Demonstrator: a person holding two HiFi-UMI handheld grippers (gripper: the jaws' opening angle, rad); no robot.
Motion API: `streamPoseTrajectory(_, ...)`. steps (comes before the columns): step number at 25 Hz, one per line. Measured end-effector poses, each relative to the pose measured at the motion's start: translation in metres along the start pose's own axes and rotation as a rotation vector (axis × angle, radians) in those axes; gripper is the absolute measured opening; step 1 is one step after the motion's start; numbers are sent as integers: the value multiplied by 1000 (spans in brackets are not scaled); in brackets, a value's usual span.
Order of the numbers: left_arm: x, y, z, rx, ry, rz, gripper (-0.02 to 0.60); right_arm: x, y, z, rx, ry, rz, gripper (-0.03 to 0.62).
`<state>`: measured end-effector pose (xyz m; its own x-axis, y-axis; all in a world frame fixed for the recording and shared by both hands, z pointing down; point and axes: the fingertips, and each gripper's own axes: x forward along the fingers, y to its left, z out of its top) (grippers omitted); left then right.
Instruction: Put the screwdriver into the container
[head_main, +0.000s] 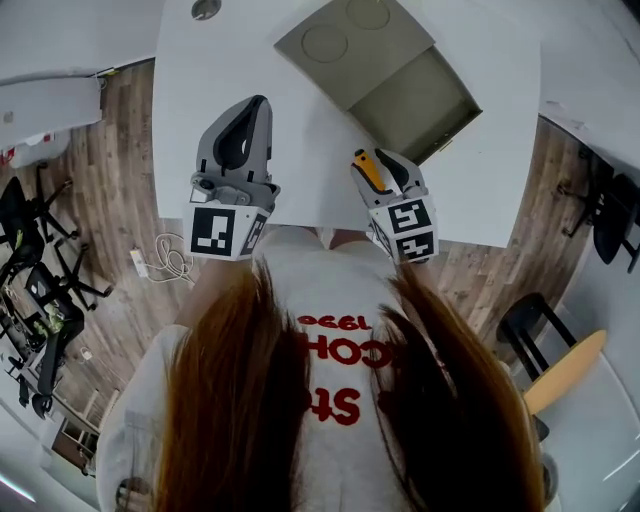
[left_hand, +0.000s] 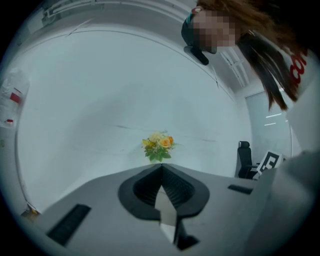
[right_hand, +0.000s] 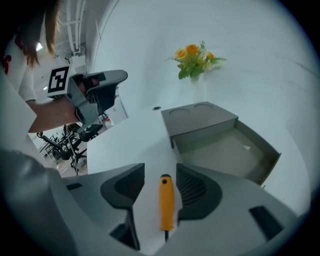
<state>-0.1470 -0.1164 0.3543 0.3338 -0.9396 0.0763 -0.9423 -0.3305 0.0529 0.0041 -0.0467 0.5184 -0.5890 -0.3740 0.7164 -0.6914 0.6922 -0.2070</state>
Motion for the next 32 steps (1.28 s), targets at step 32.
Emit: streamPoseTrajectory(32, -20, 15, -19, -48, 34, 29, 6, 43, 8, -37, -246, 281, -24, 126)
